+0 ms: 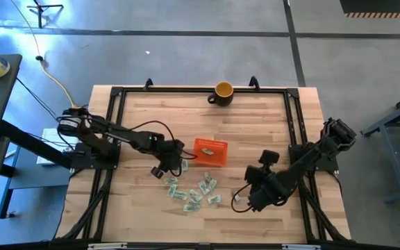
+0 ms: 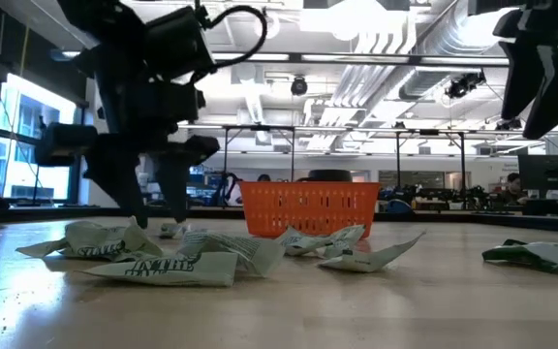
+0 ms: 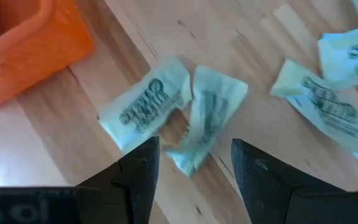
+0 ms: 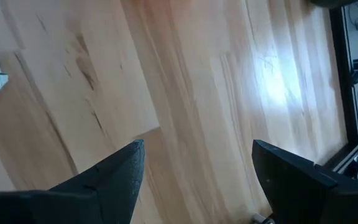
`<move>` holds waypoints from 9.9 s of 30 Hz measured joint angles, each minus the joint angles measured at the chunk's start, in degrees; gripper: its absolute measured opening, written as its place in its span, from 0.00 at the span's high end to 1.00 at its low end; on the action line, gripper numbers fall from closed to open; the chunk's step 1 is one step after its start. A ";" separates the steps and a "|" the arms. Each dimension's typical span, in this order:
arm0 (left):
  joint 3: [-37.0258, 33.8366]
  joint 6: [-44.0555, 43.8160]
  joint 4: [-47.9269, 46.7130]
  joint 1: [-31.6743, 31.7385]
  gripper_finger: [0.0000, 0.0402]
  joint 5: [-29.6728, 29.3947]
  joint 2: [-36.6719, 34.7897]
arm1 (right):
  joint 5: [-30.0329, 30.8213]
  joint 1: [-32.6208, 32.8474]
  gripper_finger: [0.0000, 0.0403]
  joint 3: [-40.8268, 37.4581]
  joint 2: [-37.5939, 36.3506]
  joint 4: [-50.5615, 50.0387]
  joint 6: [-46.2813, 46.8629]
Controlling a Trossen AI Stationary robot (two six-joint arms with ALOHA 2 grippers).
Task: Pick and place items into bin
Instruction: Put the light green stevia packet into the orange bin
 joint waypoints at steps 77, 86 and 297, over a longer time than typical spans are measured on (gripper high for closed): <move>19.02 -58.92 -22.52 4.24 0.30 -1.66 9.27 | -1.88 -0.86 0.29 -16.65 -5.73 10.15 10.29; 18.64 -60.69 -16.63 2.79 0.32 -10.28 11.32 | 1.06 -3.85 0.29 -18.12 -8.48 10.27 9.02; 29.35 -123.08 -33.98 -24.26 0.54 -13.96 21.40 | 8.14 -15.43 0.29 -2.40 -19.61 -0.86 0.72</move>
